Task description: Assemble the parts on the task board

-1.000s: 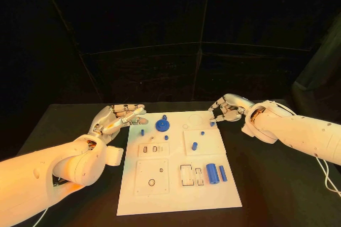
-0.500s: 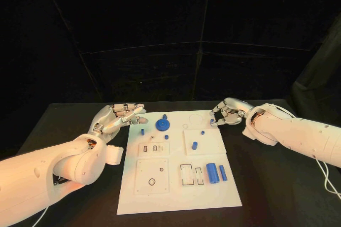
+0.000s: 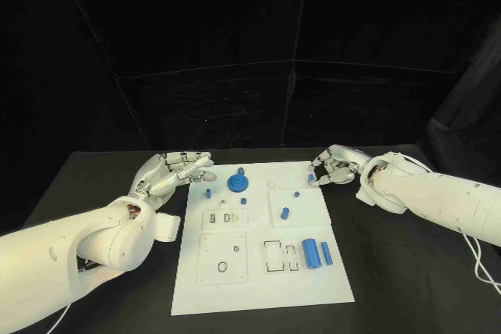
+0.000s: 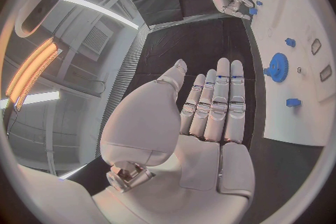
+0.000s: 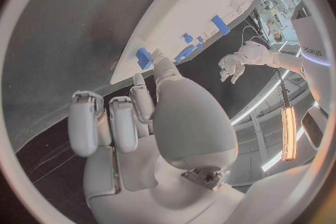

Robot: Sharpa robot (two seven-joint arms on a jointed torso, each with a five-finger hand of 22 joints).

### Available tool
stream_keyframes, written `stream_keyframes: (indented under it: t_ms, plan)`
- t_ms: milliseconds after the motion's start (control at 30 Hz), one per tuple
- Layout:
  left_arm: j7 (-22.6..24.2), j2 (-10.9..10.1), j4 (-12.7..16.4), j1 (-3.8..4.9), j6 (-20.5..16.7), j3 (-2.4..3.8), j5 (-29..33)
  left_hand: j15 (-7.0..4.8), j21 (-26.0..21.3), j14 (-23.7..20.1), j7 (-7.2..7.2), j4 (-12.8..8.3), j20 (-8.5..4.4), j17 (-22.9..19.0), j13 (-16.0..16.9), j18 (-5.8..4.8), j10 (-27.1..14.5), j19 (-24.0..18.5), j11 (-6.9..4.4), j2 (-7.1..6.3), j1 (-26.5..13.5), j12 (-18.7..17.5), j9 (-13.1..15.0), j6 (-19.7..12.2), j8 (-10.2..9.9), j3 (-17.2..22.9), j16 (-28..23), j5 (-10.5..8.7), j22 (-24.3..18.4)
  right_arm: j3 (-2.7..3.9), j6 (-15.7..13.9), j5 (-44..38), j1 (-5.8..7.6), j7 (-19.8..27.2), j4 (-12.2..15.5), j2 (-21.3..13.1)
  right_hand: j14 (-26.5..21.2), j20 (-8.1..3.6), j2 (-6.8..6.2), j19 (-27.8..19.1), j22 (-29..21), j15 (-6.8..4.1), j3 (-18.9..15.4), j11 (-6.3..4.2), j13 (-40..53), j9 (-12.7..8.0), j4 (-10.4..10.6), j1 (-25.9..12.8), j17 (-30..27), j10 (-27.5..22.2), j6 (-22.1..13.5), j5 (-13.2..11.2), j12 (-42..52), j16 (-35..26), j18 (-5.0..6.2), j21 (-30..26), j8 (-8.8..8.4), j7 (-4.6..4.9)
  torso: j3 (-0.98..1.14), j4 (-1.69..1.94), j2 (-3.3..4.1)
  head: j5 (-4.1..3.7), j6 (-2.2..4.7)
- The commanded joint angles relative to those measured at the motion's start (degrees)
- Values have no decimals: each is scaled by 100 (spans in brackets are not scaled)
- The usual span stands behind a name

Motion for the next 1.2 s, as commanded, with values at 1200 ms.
stream_keyframes:
  t_ms: [1200]
  plan:
    - [12,4,-6,5,67,4,-26,8,-42,22,2,-54,11,15,-1,85,40,44,17,53,17,-19,0,45,-17,-9,-43,-28,-13,5,-514,269,-46,37,34,71,446,-195,784,167,648,-242,878,-267,163,59,-300,174,804,138,920,-647,212,62,-14,68,285,-267,-3,-3,-9,-33,-55]
